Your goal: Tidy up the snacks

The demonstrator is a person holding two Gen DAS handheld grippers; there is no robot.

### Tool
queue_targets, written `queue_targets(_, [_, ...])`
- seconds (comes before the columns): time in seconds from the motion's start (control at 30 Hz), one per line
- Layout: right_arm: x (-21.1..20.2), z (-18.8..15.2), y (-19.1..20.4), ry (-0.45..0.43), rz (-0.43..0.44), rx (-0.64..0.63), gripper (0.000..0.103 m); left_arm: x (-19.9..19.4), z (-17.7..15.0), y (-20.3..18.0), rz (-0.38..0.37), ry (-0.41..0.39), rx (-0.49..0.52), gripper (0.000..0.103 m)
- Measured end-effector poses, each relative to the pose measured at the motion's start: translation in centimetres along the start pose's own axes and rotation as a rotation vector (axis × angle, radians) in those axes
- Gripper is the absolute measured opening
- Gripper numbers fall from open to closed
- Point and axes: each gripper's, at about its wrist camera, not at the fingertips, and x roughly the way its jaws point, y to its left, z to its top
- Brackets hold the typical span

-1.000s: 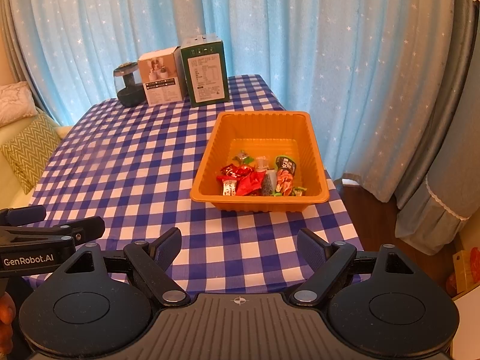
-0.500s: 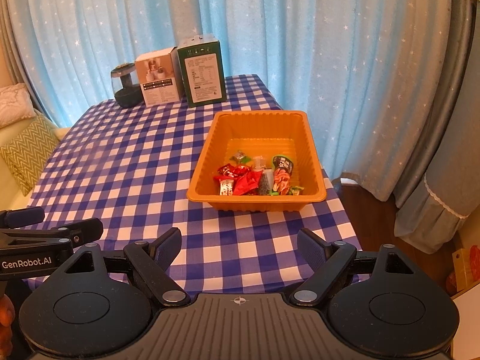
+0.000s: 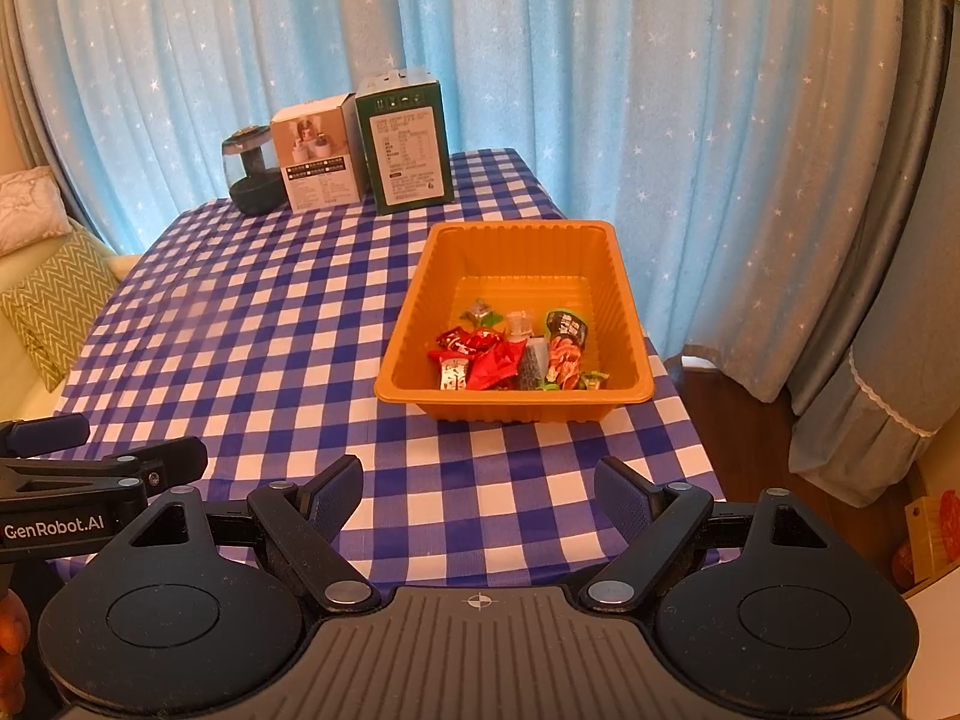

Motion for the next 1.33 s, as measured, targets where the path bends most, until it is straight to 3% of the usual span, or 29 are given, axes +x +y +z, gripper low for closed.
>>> queue_targets(1.33, [0.05,-0.2,-0.16,0.002,0.0,-0.001,0.084,0.05,-0.32,-0.03,-0.007,-0.011,0.004,0.103])
